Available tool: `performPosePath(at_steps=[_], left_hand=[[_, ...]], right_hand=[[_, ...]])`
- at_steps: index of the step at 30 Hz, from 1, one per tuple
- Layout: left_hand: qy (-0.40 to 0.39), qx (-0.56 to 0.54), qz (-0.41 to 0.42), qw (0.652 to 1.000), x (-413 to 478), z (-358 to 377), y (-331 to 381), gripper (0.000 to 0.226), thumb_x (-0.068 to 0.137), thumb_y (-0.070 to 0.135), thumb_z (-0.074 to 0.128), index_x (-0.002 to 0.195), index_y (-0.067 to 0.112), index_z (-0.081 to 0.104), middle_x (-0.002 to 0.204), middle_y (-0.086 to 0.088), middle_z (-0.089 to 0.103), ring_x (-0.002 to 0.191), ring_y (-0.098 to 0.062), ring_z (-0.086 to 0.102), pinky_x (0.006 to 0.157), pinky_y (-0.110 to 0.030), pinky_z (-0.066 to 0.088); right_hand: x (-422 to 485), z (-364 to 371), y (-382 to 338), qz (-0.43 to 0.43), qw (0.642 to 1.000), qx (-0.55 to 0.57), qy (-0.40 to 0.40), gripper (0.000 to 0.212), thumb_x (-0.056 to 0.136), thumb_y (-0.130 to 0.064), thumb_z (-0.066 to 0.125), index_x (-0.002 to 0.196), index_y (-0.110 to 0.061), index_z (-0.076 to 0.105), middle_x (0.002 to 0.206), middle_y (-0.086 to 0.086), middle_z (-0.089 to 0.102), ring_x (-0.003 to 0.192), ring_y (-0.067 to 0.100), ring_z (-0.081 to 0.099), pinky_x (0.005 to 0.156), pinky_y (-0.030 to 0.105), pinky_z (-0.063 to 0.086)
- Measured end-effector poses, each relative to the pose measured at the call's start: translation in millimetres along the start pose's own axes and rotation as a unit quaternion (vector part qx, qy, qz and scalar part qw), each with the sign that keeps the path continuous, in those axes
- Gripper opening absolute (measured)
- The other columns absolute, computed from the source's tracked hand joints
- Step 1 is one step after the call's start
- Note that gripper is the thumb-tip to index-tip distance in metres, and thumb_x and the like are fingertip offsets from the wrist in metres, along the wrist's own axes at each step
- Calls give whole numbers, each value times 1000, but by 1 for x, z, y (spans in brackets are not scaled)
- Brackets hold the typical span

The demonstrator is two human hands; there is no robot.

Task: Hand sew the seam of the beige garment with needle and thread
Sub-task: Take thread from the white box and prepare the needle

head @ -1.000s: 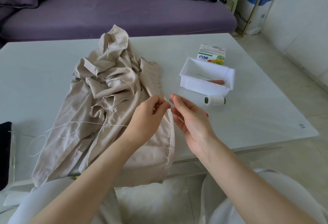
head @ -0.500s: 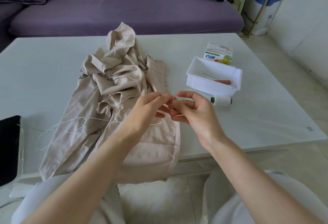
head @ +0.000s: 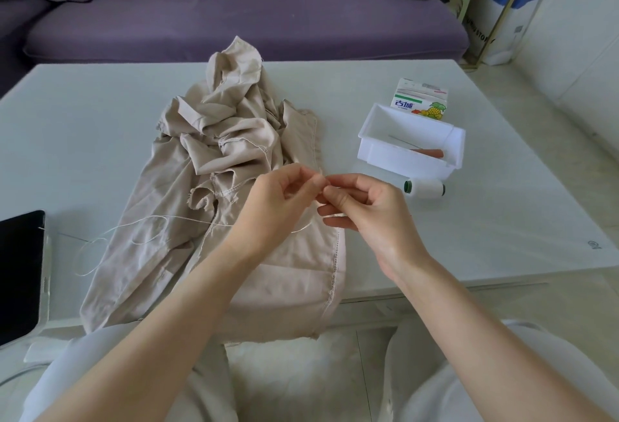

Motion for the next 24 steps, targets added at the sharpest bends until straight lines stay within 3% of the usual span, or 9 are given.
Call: performPosePath(at_steps=[3,4,6,8,11,15,21,24], left_hand=[[-74,-62,-76,992,-2,15,-18,29,100,34,36,106,13,55,97,-2,65,81,-15,68,83,-31,52],[-111,-61,-95,987,-4,23,-23,37,100,40,33,110,11,53,96,-3,65,73,-16,67,75,-31,53],[-148,-14,-91,985,-7,30,-23,40,99,40,34,101,6,55,71,4,61,49,-8,50,53,-22,41],[-128,39,-60,989,-4,23,-16,33,98,30,44,87,2,58,52,11,43,42,-2,31,44,-15,27],[-87,92,-8,992,1,9,-3,24,95,21,52,75,16,63,48,12,33,40,-4,25,41,-12,21],[-68,103,13,992,2,-2,5,25,95,16,52,72,18,60,38,13,32,36,-4,27,40,-10,22],[-71,192,21,979,0,0,-2,17,92,19,57,78,16,67,41,12,39,42,-6,34,46,-13,28],[-71,190,17,979,0,-1,-3,19,94,21,55,76,18,63,43,13,40,42,-5,34,47,-15,28]], right_hand=[[2,-4,-1,0,1000,-1,13,13,88,-2,61,87,-12,69,68,-1,72,62,8,68,57,16,52],[2,-6,-2,1,1000,1,17,13,88,-2,60,87,-12,69,66,-2,71,61,7,68,57,16,52],[3,-9,-3,4,1000,1,21,10,89,-4,60,86,-11,68,64,-4,70,60,5,66,56,15,51],[5,-12,-4,12,1000,-2,24,8,90,-7,60,87,-10,67,64,-5,69,61,4,66,56,15,51],[7,-17,-4,27,999,-4,22,8,90,-8,60,85,-9,67,65,-4,67,62,4,65,57,15,51],[7,-17,-6,44,999,9,4,10,90,-11,60,83,-11,66,65,-8,68,61,1,62,53,14,49],[4,-11,-8,74,993,87,-18,12,90,-15,57,80,-15,63,73,-7,71,59,1,62,47,13,46],[3,-8,-5,83,996,28,-32,12,90,-11,58,79,-11,64,64,-5,67,57,4,63,48,15,48]])
Point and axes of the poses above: each hand's wrist, its own x-axis towards the middle knuckle, its own z-axis out of the palm, y = z × x, the point moved 10 cm from there along x, towards the middle knuckle
